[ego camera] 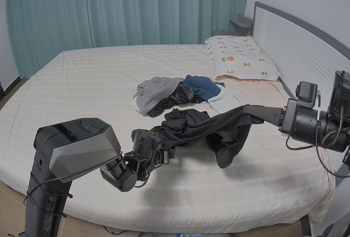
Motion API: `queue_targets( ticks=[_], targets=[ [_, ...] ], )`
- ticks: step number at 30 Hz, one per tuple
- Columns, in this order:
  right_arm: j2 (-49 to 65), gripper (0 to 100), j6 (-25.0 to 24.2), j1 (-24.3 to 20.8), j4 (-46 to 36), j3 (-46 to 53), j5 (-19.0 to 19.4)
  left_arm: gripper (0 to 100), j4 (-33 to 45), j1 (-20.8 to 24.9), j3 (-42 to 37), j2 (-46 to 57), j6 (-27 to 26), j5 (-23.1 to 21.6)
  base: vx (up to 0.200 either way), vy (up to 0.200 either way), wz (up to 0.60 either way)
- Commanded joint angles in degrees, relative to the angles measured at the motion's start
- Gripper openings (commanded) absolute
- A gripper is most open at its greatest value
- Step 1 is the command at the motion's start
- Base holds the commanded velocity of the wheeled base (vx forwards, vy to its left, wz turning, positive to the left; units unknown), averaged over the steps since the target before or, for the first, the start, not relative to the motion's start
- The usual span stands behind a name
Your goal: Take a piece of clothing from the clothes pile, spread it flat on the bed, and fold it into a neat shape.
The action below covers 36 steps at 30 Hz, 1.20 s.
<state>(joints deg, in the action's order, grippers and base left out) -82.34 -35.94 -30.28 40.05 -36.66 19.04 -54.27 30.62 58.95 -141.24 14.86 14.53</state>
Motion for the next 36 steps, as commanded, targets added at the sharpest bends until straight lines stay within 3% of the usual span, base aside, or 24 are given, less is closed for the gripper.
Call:
queue_targets(
  ticks=[1, 5, 6, 11, 14, 16, 23, 27, 29, 32, 36],
  targets=[
    [-0.46, 0, -0.01, 0.84, 0.03, 0.01, 0.12, 100, -0.13, -0.83, 3.62, -3.6, 1.66, 0.15, 0.0, 0.0, 0.0],
    [-1.86, 0, 0.08, 1.63, 0.03, -0.17, 0.12, 100, -0.13, -0.83, 3.45, -3.52, 5.18, 0.15, 0.0, 0.0, 0.0],
    [-1.95, 0, 0.08, 1.63, 0.03, -0.08, 0.21, 0, -0.13, -0.92, 3.8, -3.43, 5.62, 0.15, 0.0, 0.0, 0.0],
    [-2.83, 0, 0.17, 1.54, 0.03, 0.18, 0.29, 0, -0.22, -2.23, 3.1, -3.08, 6.15, 0.06, 0.0, 0.0, 0.0],
    [-4.41, 0, 0.34, 1.63, 0.03, -0.08, 0.21, 0, -0.22, -2.59, 0.28, -0.79, 10.89, 0.06, 0.0, 0.0, 0.0],
    [-5.12, 0, 0.25, 1.63, 0.12, -0.17, 0.12, 0, -0.22, -2.06, -4.29, 4.13, 14.76, -0.47, 0.0, 0.0, 0.0],
    [-9.33, 0, 0.08, 3.65, 0.82, -1.58, -0.23, 0, -0.48, -1.97, -15.8, 19.6, 19.94, -1.87, 0.0, 0.0, 0.0],
    [-12.59, 0, -0.1, 3.91, 3.55, -2.01, -1.46, 0, -4.97, -0.83, -23.53, 26.54, 21.17, -7.94, 0.0, 0.0, 0.0],
    [-14.08, 0, -0.1, 3.91, 5.66, -2.1, -2.87, 0, -7.34, -0.83, -24.76, 27.6, 21.61, -9.26, 0.0, 0.0, 0.0],
    [-16.63, 0, -2.29, 3.39, 15.06, -3.25, -11.22, 0, -9.01, -1.27, -25.29, 29.97, 24.51, -6.97, 0.0, 0.0, 0.0],
    [-16.89, 0, -6.16, 2.6, 26.84, -3.86, -18.95, 0, -8.75, -1.53, -25.64, 36.21, 28.21, -5.83, 0.0, 0.0, 0.0]
  ],
)
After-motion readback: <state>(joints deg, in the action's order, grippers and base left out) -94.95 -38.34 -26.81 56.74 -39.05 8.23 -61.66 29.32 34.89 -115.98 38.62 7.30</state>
